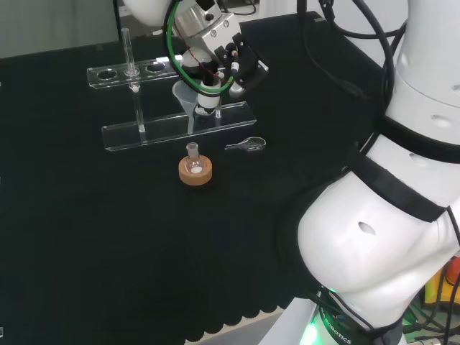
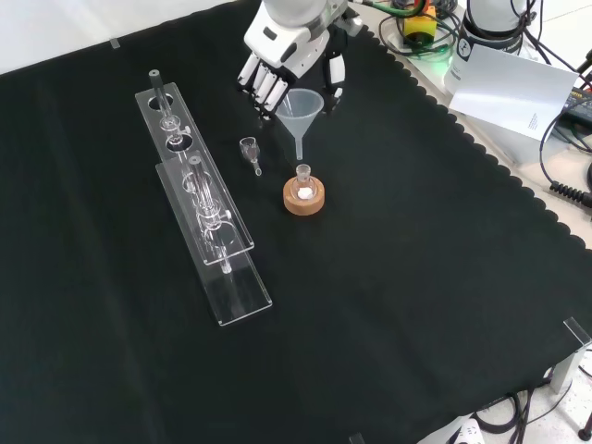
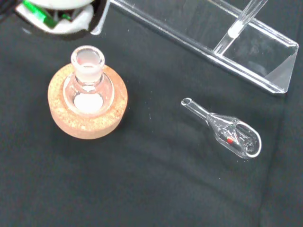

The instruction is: Remove the funnel from the round-bottom flask.

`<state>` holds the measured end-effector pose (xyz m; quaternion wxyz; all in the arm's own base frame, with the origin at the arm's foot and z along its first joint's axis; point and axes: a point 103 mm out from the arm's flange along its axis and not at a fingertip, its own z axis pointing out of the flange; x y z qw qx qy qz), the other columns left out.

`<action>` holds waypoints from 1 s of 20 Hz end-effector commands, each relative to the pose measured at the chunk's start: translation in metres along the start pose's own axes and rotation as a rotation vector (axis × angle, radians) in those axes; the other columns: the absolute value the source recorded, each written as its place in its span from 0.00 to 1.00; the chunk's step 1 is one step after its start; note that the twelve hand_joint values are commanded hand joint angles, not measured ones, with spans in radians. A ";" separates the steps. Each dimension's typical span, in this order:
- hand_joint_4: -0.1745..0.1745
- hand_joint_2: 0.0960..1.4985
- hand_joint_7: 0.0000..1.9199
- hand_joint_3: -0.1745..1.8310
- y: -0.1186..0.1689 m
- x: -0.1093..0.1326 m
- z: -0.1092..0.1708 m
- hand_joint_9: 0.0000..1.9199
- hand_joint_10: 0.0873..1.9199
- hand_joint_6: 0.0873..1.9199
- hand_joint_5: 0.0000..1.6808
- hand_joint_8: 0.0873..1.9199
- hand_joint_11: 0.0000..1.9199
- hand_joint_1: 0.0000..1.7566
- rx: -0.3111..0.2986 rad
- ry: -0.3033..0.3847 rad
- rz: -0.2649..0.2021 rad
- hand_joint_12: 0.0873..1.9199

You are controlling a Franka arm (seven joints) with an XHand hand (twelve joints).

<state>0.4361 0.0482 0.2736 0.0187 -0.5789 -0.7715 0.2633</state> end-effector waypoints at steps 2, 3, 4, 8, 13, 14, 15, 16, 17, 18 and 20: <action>0.42 0.38 0.29 0.42 -0.011 -0.007 -0.016 0.37 0.29 0.31 0.27 0.42 0.18 0.49 -0.003 -0.034 0.027 0.67; 0.42 0.38 0.29 0.42 -0.012 -0.009 -0.018 0.37 0.29 0.31 0.27 0.42 0.18 0.49 0.000 -0.034 0.032 0.67; 0.42 0.38 0.29 0.42 -0.014 -0.010 -0.019 0.37 0.29 0.31 0.27 0.42 0.18 0.49 0.002 -0.034 0.036 0.67; 0.42 0.38 0.29 0.42 -0.019 -0.020 -0.022 0.37 0.29 0.32 0.27 0.42 0.18 0.49 0.008 -0.039 0.052 0.67; 0.43 0.38 0.29 0.42 -0.025 -0.037 -0.023 0.37 0.29 0.32 0.27 0.42 0.18 0.49 0.014 -0.040 0.082 0.67; 0.43 0.38 0.29 0.42 -0.027 -0.041 -0.023 0.37 0.29 0.32 0.27 0.42 0.18 0.49 0.015 -0.039 0.089 0.67; 0.43 0.38 0.29 0.42 -0.028 -0.044 -0.023 0.37 0.29 0.33 0.27 0.42 0.18 0.49 0.016 -0.038 0.094 0.67; 0.43 0.38 0.29 0.42 -0.029 -0.047 -0.023 0.37 0.29 0.33 0.27 0.42 0.18 0.49 0.016 -0.036 0.099 0.67; 0.43 0.38 0.29 0.42 -0.031 -0.050 -0.022 0.37 0.29 0.33 0.27 0.42 0.18 0.49 0.016 -0.034 0.104 0.67; 0.43 0.38 0.29 0.42 -0.032 -0.053 -0.022 0.37 0.29 0.33 0.27 0.42 0.18 0.49 0.016 -0.032 0.108 0.67; 0.43 0.38 0.29 0.42 -0.034 -0.059 -0.021 0.37 0.29 0.33 0.27 0.42 0.18 0.49 0.017 -0.026 0.116 0.67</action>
